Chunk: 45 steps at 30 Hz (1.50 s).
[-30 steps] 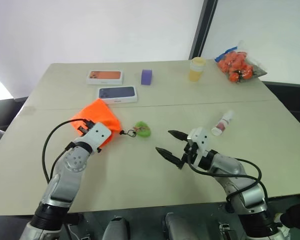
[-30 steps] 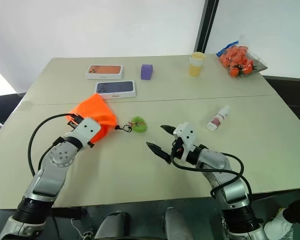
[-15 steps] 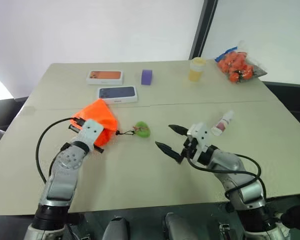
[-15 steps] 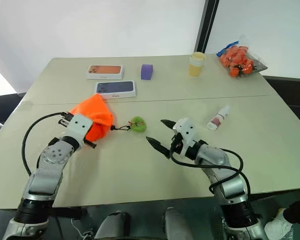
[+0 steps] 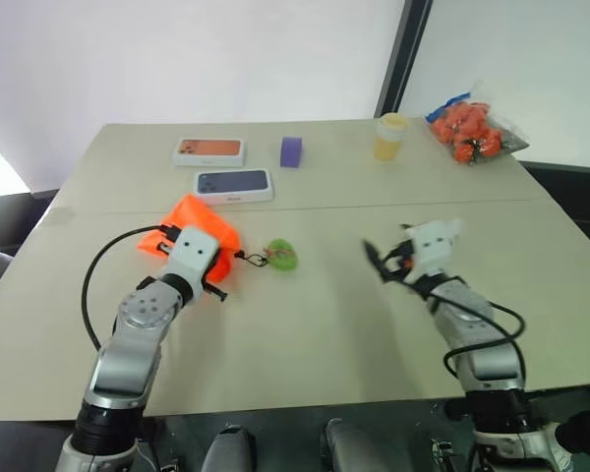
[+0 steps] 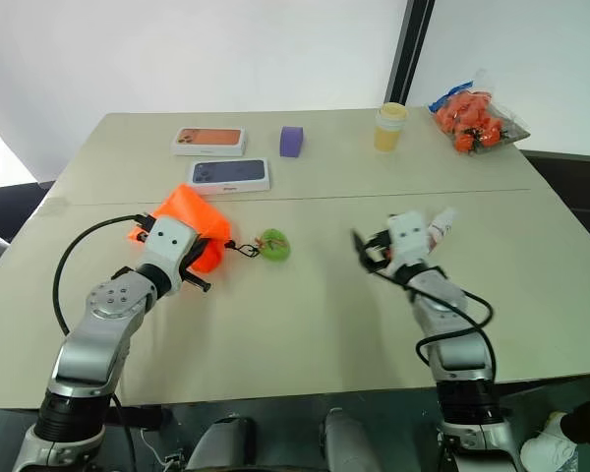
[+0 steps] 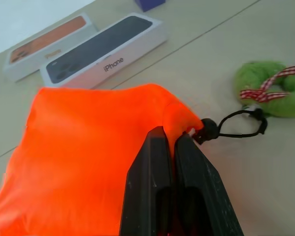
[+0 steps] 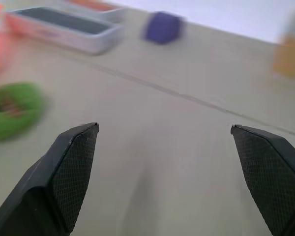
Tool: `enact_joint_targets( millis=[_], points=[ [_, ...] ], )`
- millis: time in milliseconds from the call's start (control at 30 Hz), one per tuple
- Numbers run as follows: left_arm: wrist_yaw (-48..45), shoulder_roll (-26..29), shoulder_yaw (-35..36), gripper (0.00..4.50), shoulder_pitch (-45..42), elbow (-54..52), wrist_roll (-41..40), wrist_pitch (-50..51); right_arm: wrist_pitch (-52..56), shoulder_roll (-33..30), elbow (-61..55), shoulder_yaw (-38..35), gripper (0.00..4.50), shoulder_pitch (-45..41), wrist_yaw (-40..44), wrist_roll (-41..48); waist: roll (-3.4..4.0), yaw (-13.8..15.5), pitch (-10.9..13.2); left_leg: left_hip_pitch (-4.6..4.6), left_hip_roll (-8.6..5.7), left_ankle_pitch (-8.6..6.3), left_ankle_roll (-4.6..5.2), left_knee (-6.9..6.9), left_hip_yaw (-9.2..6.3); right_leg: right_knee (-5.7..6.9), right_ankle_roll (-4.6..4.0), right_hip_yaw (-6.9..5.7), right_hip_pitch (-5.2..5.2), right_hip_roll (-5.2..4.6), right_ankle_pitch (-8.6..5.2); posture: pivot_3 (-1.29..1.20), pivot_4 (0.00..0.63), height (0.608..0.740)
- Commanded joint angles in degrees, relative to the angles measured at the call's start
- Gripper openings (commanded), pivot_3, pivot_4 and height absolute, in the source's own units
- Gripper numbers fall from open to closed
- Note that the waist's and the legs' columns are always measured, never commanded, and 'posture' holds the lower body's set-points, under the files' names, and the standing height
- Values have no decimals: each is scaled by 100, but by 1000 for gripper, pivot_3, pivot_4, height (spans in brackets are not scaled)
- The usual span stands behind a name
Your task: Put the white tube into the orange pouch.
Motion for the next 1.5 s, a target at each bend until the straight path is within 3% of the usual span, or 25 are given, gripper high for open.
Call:
enact_joint_targets(
  millis=[33, 333, 767, 867, 1033, 1167, 1267, 1367, 1500],
  points=[
    [-143, 81, -164, 44, 14, -298, -85, 30, 316, 161, -333, -289, 4500, 121, -466, -15, 1, -16, -1, 1, 0, 0, 0, -1, 0, 0, 0, 0, 0, 1, 0, 0, 150, 723],
    [-108, 71, -279, 44, -22, -82, -105, -91, 1252, 1015, -115, -480, 4500, -257, -2058, -413, 9, -103, -4, 3, 1, 0, 0, 0, -2, 16, -2, 3, -7, 3, 0, 0, 150, 723],
    [-20, 57, -299, 44, -19, -10, -76, -220, 724, 1223, 1367, -965, 4500, -1140, -2516, -198, 12, -156, -3, 1, 0, 1, 1, -2, -1, 11, 2, 2, -5, 3, -1, 0, 150, 723],
    [4, 50, -300, 0, -4, -11, -72, -240, 615, 1208, 1458, -928, 3644, -1167, -2453, -189, 13, -156, -3, 2, 0, 1, 1, -3, -2, 12, 2, 2, -5, 3, -1, 0, 150, 723],
    [21, 63, -301, 0, 39, -25, -75, -263, 591, 1206, 1414, -864, 1297, -1134, -2380, -199, 13, -156, -3, 1, 0, 1, 1, -3, -2, 12, 3, 3, -5, 3, -1, 0, 150, 723],
    [14, 101, -266, 0, 52, -4, -86, -283, 583, 1189, 1254, -840, 1176, -1091, -2316, -189, 14, -158, -3, 2, 0, 1, 1, -3, -2, 12, 3, 3, -6, 3, -1, 0, 150, 723],
    [19, 122, -219, 0, 65, 6, -99, -292, 435, 1007, 1069, -638, 1176, -1013, -2020, -296, 17, -158, -1, 1, 0, 1, 1, -4, -2, 12, 3, 2, -7, 3, -1, 0, 150, 723],
    [45, 137, -104, 0, 87, 25, -143, -288, -104, 556, 632, -69, 1176, -790, -825, -230, 28, -157, 6, -1, 0, 1, 1, -4, -1, 9, 4, 3, -7, 3, -2, 0, 150, 723],
    [27, 190, 124, 0, 68, 63, -243, -337, -368, -433, -514, 781, 1176, 25, 1695, 550, 28, -155, 6, 3, 1, 0, 1, -8, -3, 9, 12, 0, -4, 5, -4, 0, 150, 723]
  ],
)
